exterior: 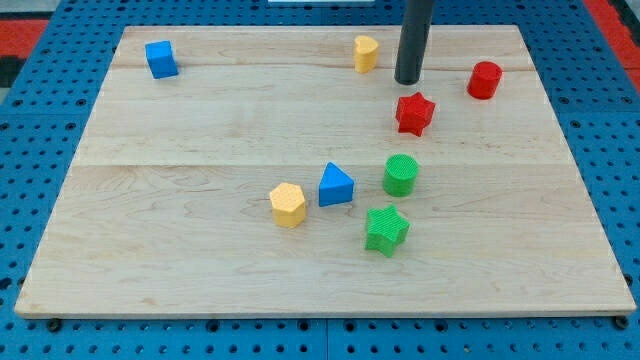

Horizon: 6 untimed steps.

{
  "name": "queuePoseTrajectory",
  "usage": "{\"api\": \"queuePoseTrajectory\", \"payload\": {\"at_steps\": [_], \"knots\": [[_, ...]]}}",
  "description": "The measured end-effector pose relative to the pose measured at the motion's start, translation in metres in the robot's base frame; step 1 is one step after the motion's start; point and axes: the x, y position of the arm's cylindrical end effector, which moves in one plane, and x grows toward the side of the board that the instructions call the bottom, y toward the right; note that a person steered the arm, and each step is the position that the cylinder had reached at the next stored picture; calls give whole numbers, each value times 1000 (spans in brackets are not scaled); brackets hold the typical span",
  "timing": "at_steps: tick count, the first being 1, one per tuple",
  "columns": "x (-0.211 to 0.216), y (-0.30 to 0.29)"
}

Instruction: Slightly push the red circle towards the top right of the board

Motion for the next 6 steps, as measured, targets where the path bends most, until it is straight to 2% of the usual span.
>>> {"api": "queuePoseTrajectory", "payload": {"at_steps": [1,2,4,5,6], "knots": [[13,1],[13,23],[44,66],[37,113],[15,129]]}}
